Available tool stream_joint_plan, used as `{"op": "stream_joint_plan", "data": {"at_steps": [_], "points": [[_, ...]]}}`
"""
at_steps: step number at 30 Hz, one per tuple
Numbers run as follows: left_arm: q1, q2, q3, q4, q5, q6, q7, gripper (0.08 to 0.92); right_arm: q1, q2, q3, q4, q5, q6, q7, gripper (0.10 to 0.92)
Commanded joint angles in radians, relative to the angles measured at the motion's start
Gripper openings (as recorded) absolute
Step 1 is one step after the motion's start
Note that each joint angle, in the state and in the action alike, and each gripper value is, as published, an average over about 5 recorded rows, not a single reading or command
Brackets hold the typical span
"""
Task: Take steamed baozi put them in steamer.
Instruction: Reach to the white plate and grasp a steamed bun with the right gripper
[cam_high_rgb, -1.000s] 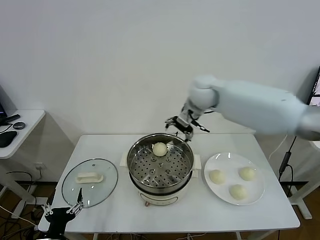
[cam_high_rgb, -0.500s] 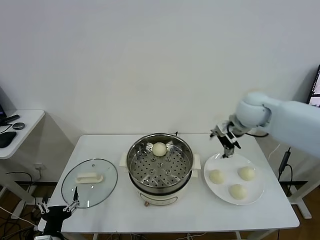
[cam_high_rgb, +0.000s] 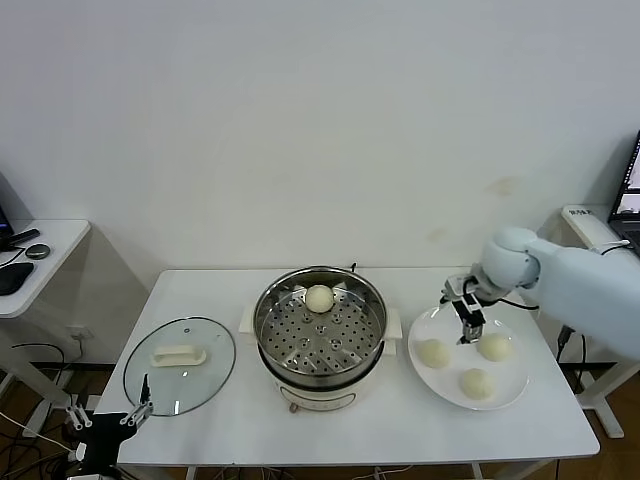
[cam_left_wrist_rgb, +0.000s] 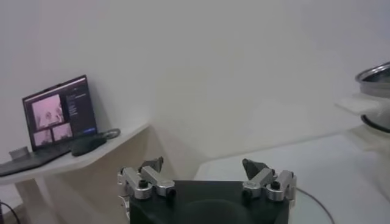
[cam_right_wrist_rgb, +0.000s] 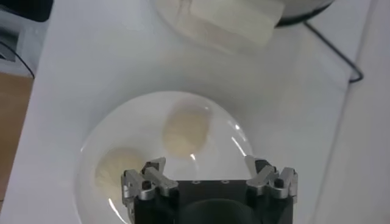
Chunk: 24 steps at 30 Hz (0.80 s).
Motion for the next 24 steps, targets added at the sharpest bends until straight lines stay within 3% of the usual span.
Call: {"op": "stream_joint_plan", "data": {"at_steps": [1,19,24], "points": [[0.001,-0.004,-0.004,0.003,0.021,-0.005,-0.003,0.823,-0.18,0.043,0.119,-0.094,-0.064,0.01,-0.002,0.823],[0.012,-0.006,-0.008,0.002,0.018,-0.004,-0.002,0.823,-0.306,0.138,0.212,-0.197,-0.144,0.039,0.045,0.821],[0.013,-0.006,-0.01,0.0,0.017,-0.004,-0.002,0.823,-0.312,0.154,0.222,-0.211,-0.151,0.033,0.051,0.751]]}}
